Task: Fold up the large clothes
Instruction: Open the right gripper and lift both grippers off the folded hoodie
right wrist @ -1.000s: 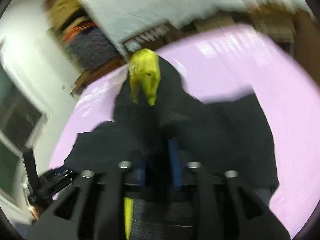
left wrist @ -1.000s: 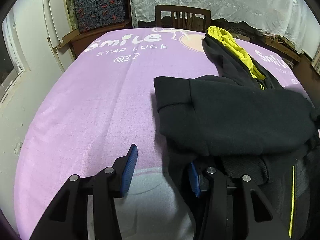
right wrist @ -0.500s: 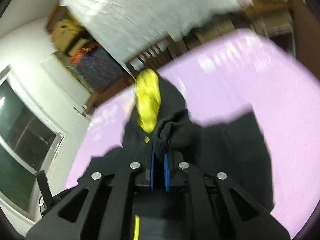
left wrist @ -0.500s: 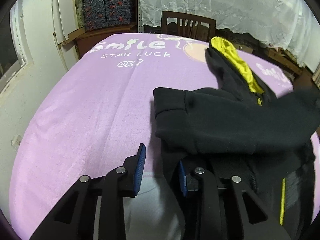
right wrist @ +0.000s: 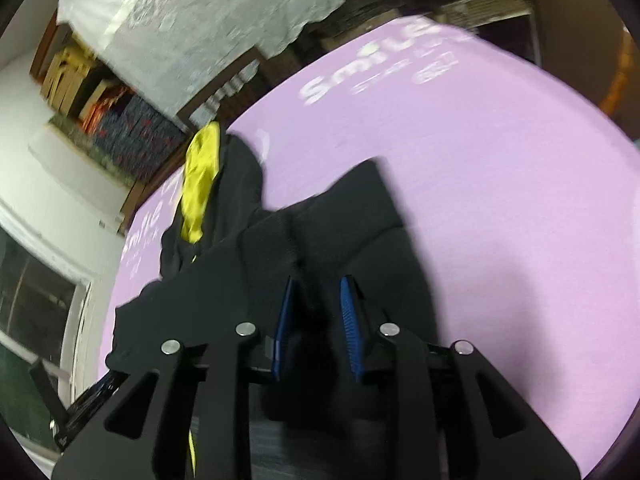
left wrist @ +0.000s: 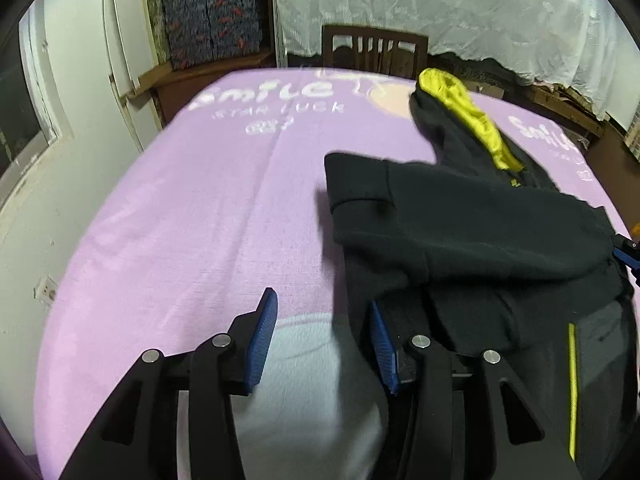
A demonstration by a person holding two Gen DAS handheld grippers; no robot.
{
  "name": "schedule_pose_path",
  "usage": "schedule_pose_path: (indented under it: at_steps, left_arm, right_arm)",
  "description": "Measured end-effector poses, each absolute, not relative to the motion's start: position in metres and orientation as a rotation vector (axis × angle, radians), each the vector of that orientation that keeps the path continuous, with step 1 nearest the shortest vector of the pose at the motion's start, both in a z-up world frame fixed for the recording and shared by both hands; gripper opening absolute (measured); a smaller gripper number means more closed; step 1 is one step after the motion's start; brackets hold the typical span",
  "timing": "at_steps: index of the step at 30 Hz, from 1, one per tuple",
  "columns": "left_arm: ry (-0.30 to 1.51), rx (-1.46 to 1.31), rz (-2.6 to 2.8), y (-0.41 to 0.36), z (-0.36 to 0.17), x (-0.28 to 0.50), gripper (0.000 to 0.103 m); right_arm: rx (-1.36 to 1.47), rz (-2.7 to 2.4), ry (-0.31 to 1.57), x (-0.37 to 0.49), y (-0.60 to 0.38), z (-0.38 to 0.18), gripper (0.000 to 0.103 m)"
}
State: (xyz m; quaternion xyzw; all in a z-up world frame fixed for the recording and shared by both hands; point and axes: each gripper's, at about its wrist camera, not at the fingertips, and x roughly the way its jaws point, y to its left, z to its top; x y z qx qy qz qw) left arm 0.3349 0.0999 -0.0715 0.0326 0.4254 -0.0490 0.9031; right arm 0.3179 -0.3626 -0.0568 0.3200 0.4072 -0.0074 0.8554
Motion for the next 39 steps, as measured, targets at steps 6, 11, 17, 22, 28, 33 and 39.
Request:
schedule_pose_path:
  at_steps: [6, 11, 17, 22, 28, 33, 39]
  left_arm:
    - [0.72, 0.153, -0.127, 0.073, -0.03, 0.304, 0.05]
    - [0.747, 0.13, -0.265, 0.03, -0.019, 0.327, 0.054]
    - [0.848, 0.116, -0.302, -0.003, -0.052, 0.371, 0.053]
    - [0.951, 0.037, -0.289, 0.014, -0.092, 0.397, 0.055]
    - [0.94, 0.087, -0.263, 0.008, -0.092, 0.395, 0.058]
    - [0.894, -0.031, -0.286, 0.034, -0.057, 0.38, 0.056]
    - [0.92, -0.041, -0.259, 0.035, -0.067, 0.388, 0.057]
  right_arm:
    - [0.627, 0.018, 0.778, 0.303, -0.373, -0.02, 0.024]
    - [0.541, 0.135, 0.779, 0.328, -0.328, 0.0, 0.024]
    - [0.5, 0.172, 0.856, 0.363, -0.296, -0.019, 0.023]
    - [0.519, 0.102, 0.957, 0.378, -0.307, -0.06, 0.014]
    - [0.502, 0.079, 0.987, 0.378, -0.312, -0.067, 0.002]
    - [0.451, 0.09, 0.975, 0.379, -0.309, -0.035, 0.021]
    - [0.419, 0.103, 0.885, 0.405, -0.307, 0.015, 0.041]
